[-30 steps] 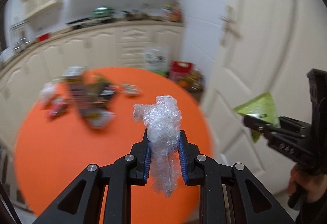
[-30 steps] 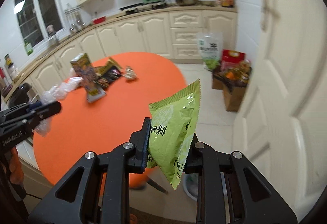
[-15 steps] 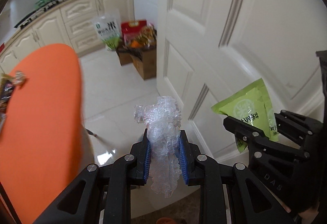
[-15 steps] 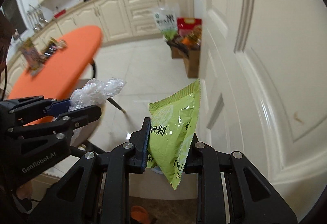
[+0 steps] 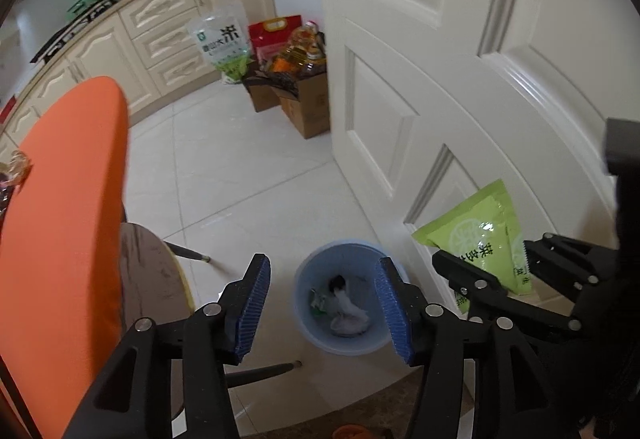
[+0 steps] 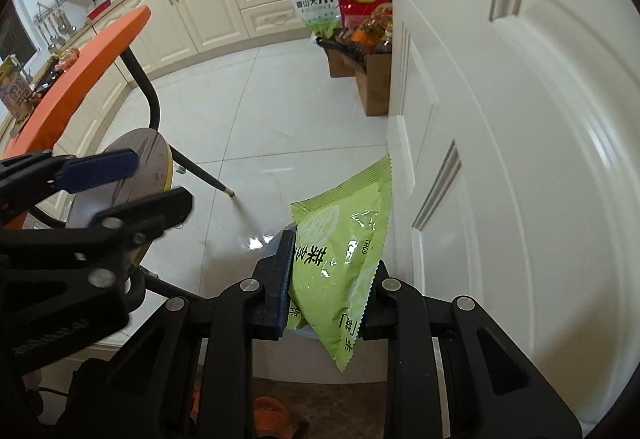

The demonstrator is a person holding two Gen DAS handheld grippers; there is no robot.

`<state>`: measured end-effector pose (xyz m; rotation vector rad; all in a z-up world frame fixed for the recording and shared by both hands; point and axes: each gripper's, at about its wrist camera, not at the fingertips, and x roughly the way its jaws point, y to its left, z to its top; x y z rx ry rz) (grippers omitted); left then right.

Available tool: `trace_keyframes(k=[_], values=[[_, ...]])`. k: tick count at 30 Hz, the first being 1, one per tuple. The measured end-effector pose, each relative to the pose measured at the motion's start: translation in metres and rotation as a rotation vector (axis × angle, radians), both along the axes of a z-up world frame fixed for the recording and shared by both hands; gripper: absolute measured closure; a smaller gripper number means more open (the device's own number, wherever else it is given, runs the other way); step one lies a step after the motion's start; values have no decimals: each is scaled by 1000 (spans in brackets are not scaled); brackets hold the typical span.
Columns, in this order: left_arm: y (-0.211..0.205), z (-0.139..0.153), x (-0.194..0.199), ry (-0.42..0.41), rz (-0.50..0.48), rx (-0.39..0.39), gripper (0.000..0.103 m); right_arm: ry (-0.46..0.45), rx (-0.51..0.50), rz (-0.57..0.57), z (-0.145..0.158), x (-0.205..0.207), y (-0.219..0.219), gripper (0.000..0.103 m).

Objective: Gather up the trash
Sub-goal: 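Carry both items to the wastebasket and open both tools, then grasp the juice carton with the left tool while the right tool grasps crumpled paper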

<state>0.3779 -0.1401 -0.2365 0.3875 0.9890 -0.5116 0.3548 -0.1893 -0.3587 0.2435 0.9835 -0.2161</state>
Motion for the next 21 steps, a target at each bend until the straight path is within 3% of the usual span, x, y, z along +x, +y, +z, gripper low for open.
trace_keyframes(k=[3, 5, 6, 13, 21], values=[[6, 10, -12, -52, 28, -1, 52, -20, 24, -2, -3, 6, 3, 73], [12, 24, -28, -110, 43, 4, 50, -39, 34, -15, 0, 10, 4, 36], [14, 28, -30, -122, 41, -4, 49, -52, 38, -16, 2, 11, 6, 30], [61, 88, -77, -211, 68, -112, 40, -120, -29, -6, 49, 3, 34, 30], [186, 147, -127, -334, 201, -205, 22, -234, -89, 74, 134, -10, 106, 24]])
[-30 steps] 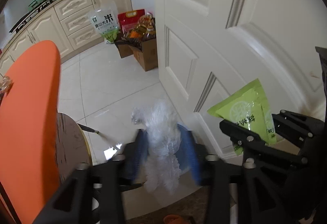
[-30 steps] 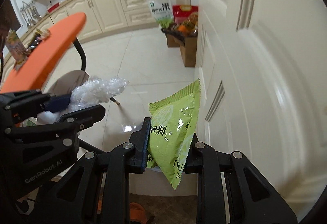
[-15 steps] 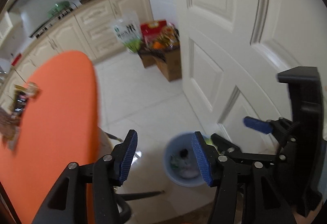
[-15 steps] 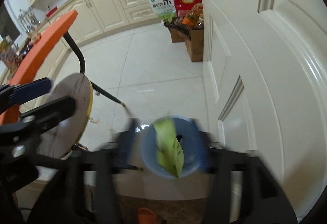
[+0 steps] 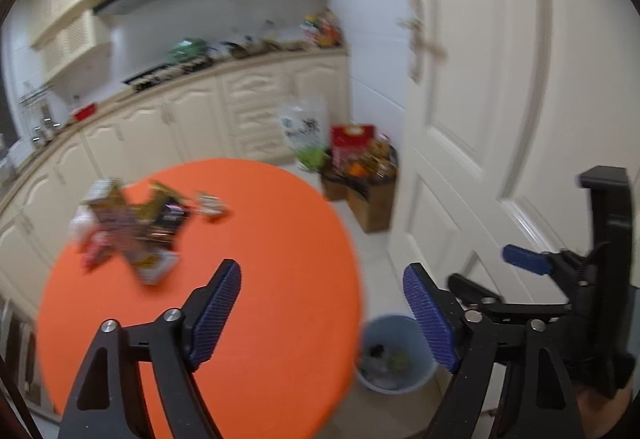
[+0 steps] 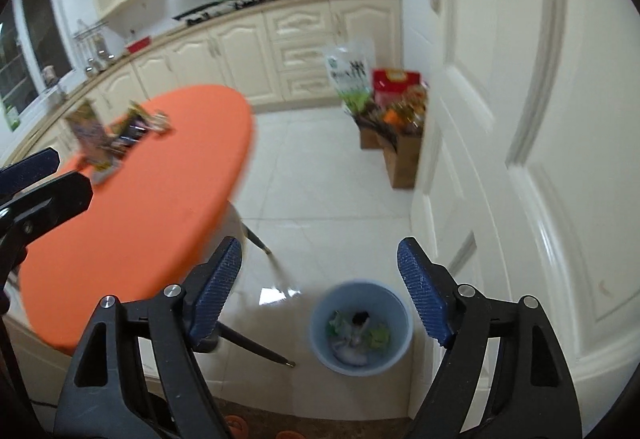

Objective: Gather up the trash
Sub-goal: 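Grasp the juice carton with the left tool while the right tool grasps crumpled paper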

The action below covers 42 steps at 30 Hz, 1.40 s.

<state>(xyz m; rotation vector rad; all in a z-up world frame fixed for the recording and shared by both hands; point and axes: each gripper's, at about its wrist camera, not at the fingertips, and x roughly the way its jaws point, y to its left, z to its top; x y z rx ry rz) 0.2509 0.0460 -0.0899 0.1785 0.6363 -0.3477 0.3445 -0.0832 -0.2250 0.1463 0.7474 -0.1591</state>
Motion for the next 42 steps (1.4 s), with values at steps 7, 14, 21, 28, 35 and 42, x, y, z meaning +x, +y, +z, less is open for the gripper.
trace_keyframes(k=[7, 14, 21, 28, 35, 42], values=[[103, 17, -11, -58, 130, -14, 14, -61, -64, 143, 50, 34, 98, 20], [178, -9, 42, -50, 250, -21, 9, -37, -67, 236, 46, 106, 158, 20], [180, -47, 114, -3, 269, 6, 10, 53, -65, 245, 9, 191, 163, 20], [168, -61, 175, 8, 275, 52, 20, 126, -76, 259, -22, 262, 160, 20], [169, -64, 210, 25, 297, 17, 68, 162, -111, 308, -45, 306, 169, 22], [183, -60, 202, 3, 317, -19, 68, 187, -146, 353, -56, 312, 182, 65]])
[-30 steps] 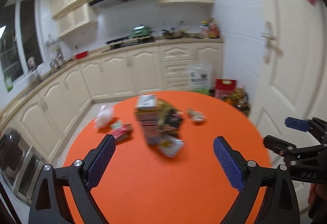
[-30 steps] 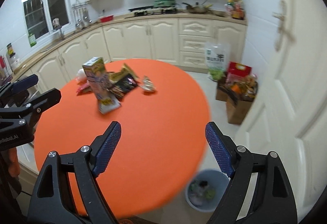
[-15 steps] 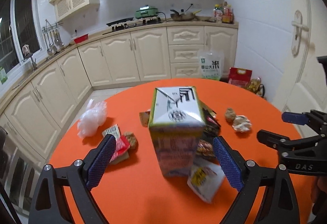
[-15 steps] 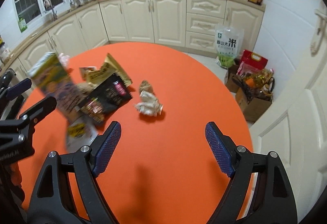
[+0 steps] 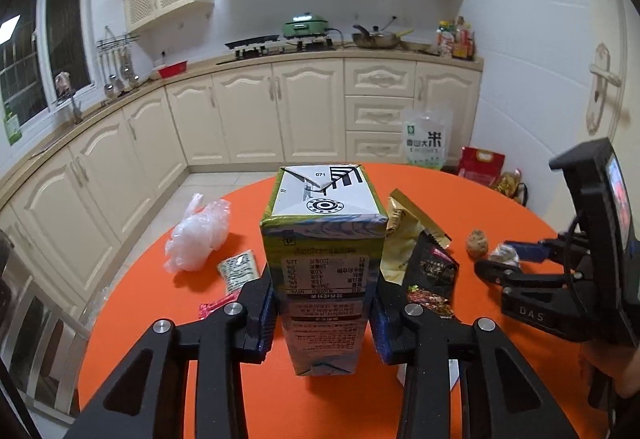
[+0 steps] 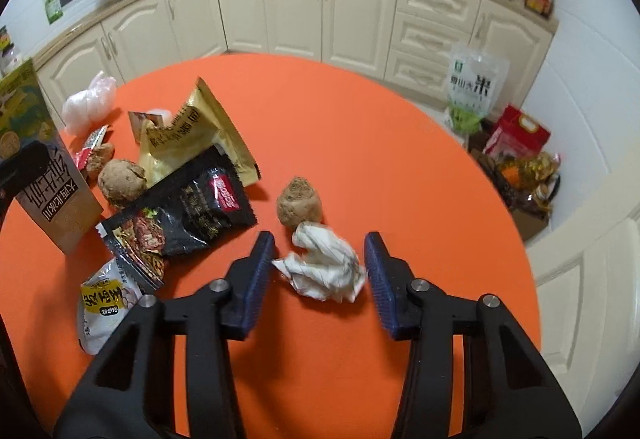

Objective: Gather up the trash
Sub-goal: 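Grasp the juice carton with the left tool while the right tool grasps crumpled paper, then carry the carton and paper to the wastebasket and release them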

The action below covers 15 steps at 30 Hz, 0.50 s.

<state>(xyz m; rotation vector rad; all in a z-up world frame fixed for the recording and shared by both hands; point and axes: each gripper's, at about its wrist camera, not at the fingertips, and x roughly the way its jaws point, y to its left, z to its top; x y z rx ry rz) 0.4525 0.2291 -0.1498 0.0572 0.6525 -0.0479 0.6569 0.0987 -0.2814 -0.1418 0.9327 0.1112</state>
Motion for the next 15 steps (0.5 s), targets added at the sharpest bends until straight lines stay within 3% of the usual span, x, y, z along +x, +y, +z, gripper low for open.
trace_keyframes(k=[2, 8, 15], values=[[0, 1, -9, 4, -2, -3, 68, -14, -14, 11, 2, -5, 4, 71], [-14, 23, -47, -18, -25, -6, 68, -57, 41, 53, 23, -52, 5, 72], [-54, 45, -104, -35, -105, -16, 68, -114, 133, 27, 57, -131, -31, 72]])
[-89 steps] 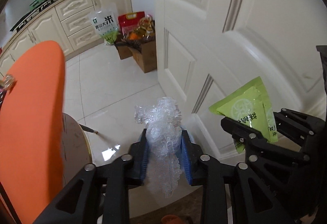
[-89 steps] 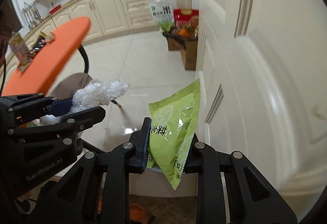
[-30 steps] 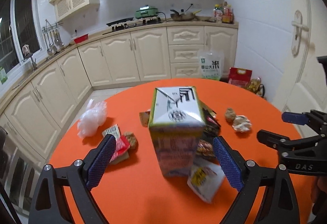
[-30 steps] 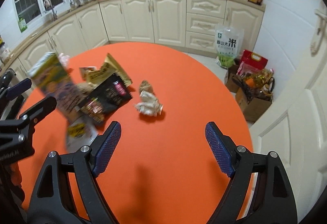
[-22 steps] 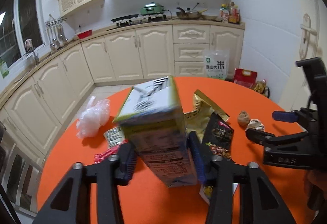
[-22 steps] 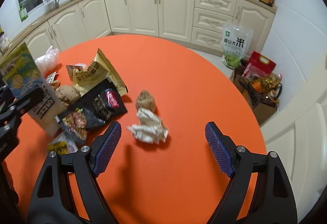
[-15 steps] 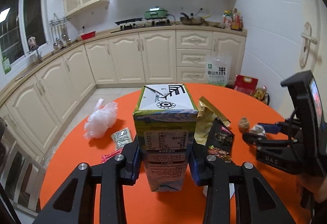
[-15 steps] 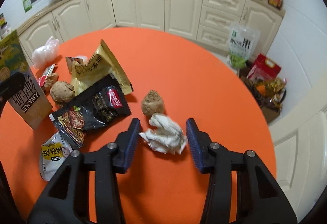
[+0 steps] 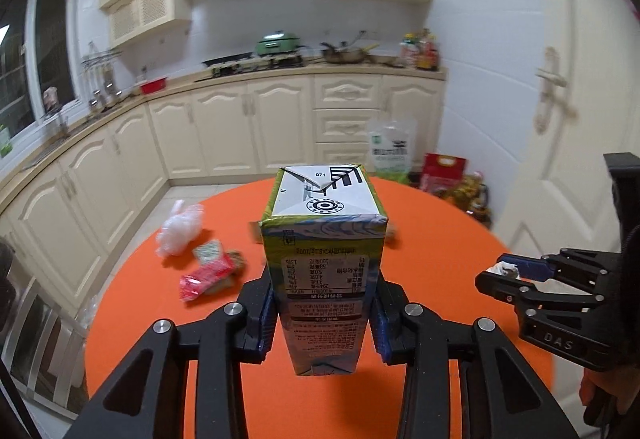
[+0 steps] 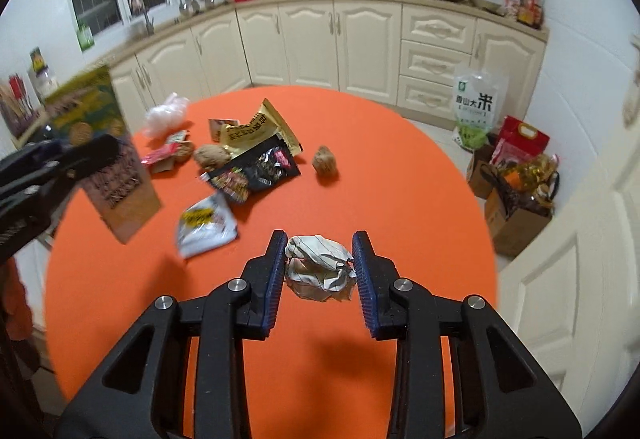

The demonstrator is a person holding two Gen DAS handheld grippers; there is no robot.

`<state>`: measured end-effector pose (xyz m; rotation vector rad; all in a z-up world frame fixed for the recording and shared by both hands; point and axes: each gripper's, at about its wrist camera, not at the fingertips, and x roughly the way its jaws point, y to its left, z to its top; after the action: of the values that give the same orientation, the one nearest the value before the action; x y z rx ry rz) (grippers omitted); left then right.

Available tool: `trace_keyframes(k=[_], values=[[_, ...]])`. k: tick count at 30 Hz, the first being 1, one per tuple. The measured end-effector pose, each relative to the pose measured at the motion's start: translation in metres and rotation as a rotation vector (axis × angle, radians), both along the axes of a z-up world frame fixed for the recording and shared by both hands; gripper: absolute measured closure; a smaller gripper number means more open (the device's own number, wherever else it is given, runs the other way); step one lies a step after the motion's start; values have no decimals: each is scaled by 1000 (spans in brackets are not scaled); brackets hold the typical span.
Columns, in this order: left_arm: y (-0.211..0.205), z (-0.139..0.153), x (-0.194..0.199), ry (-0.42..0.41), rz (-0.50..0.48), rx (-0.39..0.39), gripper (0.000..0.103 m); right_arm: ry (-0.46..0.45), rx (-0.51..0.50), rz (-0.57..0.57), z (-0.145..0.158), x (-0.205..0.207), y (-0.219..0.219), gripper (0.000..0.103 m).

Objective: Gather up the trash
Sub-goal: 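Carry the carton and paper to the wastebasket and release them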

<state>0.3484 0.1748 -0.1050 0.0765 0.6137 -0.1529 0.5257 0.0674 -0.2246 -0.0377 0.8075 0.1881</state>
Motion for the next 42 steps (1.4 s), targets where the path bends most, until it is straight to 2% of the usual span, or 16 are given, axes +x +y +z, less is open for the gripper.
trace_keyframes(k=[5, 10, 14, 18, 26, 27, 28, 30, 31, 33, 36, 37, 38, 40, 42], values=[[-53, 11, -42, 3, -118, -4, 68, -33, 25, -70, 15, -69, -41, 72], [-113, 13, -73, 4, -232, 0, 68, -31, 49, -158, 13, -131, -93, 72], [-168, -4, -80, 50, -332, 11, 68, -14, 65, -235, 0, -167, -136, 71], [-218, -34, -72, 122, -409, 37, 67, 21, 58, -308, -24, -190, -177, 71], [-282, -90, -24, 254, -450, 114, 62, 110, 79, -376, -79, -188, -226, 71], [-286, -94, -19, 259, -448, 125, 59, 119, 82, -381, -87, -184, -232, 71], [-288, -97, -15, 264, -444, 141, 52, 127, 79, -385, -94, -182, -235, 71], [-297, -101, -9, 242, -440, 179, 43, 144, 95, -392, -108, -176, -243, 71], [-299, -103, -5, 227, -418, 218, 36, 148, 103, -396, -115, -175, -244, 71], [-309, -106, 0, 214, -406, 240, 33, 162, 129, -410, -129, -170, -252, 71], [-309, -105, 5, 215, -385, 248, 33, 171, 162, -422, -143, -164, -256, 66], [-308, -103, 5, 210, -381, 249, 33, 169, 173, -433, -146, -163, -257, 60], [-310, -102, -1, 209, -382, 243, 33, 168, 179, -440, -150, -163, -257, 47], [-307, -93, -3, 200, -378, 222, 33, 157, 177, -452, -146, -164, -256, 38], [-301, -88, -16, 183, -374, 205, 33, 141, 172, -450, -140, -164, -254, 38]])
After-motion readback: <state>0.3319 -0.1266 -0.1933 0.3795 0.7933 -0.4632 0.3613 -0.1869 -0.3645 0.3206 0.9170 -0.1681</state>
